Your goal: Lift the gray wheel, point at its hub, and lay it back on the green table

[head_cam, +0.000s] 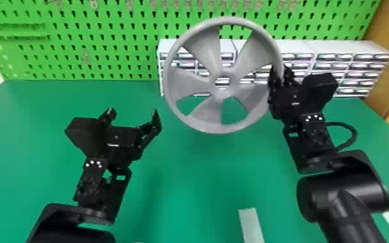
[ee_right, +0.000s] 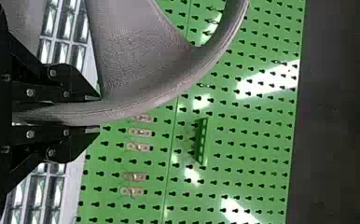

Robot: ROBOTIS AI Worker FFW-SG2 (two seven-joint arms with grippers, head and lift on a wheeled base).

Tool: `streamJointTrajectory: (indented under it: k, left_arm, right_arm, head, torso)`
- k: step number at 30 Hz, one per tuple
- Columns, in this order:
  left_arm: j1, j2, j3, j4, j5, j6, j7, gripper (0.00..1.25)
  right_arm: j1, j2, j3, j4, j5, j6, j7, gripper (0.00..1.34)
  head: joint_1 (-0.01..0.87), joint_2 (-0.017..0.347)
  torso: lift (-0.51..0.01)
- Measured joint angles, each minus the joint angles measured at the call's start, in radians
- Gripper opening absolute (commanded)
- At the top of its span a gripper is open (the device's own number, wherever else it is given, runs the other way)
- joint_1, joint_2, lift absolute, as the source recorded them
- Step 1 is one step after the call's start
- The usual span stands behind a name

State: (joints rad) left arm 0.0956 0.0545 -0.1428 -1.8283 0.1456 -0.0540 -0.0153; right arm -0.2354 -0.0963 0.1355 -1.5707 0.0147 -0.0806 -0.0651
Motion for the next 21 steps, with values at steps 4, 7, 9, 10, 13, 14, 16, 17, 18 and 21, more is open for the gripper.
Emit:
streamJointTrajectory:
  k: [4, 7, 9, 10, 13, 14, 16, 17, 18, 21]
  left_arm:
    - [0.015, 0.011, -0.025, -0.022, 0.012, 0.0, 0.0, 1.14]
    - [0.025, 0.026, -0.042, -0.05, 0.003, 0.002, 0.0, 1.14]
    - [0.031, 0.035, -0.049, -0.07, -0.003, 0.006, 0.0, 1.14]
    - [0.035, 0.041, -0.054, -0.083, -0.005, 0.011, -0.002, 1.14]
    - [0.047, 0.057, -0.062, -0.117, -0.007, 0.028, -0.017, 1.14]
    - [0.052, 0.062, -0.063, -0.127, -0.006, 0.035, -0.025, 1.14]
    - [0.063, 0.072, -0.063, -0.15, 0.002, 0.051, -0.051, 1.14]
    - [0.068, 0.077, -0.062, -0.158, 0.008, 0.057, -0.066, 1.14]
    - [0.074, 0.082, -0.059, -0.168, 0.015, 0.066, -0.086, 1.14]
    - [0.086, 0.088, -0.048, -0.19, 0.03, 0.087, -0.129, 1.13]
  right_arm:
    - [-0.023, 0.002, 0.005, 0.019, 0.009, -0.01, -0.008, 0.12]
    - [-0.037, 0.002, 0.006, 0.031, 0.018, -0.016, -0.014, 0.12]
    - [-0.043, 0.002, 0.004, 0.038, 0.023, -0.019, -0.017, 0.12]
    - [-0.047, 0.002, 0.002, 0.042, 0.026, -0.022, -0.02, 0.12]
    - [-0.054, 0.003, -0.005, 0.052, 0.032, -0.026, -0.025, 0.12]
    - [-0.056, 0.003, -0.007, 0.055, 0.034, -0.027, -0.026, 0.12]
    - [-0.061, 0.003, -0.011, 0.06, 0.038, -0.029, -0.029, 0.12]
    - [-0.063, 0.003, -0.013, 0.063, 0.039, -0.029, -0.029, 0.12]
    - [-0.065, 0.002, -0.015, 0.065, 0.042, -0.03, -0.03, 0.12]
    - [-0.069, 0.001, -0.018, 0.07, 0.049, -0.03, -0.033, 0.12]
  head:
    - [0.692, 0.048]
    - [0.692, 0.048]
    - [0.692, 0.048]
    - [0.692, 0.048]
    - [0.692, 0.048]
    - [0.692, 0.048]
    - [0.692, 0.048]
    - [0.692, 0.048]
    - [0.692, 0.048]
    - [0.692, 0.048]
  torso:
    - [-0.093]
    - [-0.093]
    - [-0.093]
    - [-0.093]
    - [-0.093]
    - [-0.093]
    - [-0.093]
    - [-0.093]
    - [-0.093]
    - [-0.093]
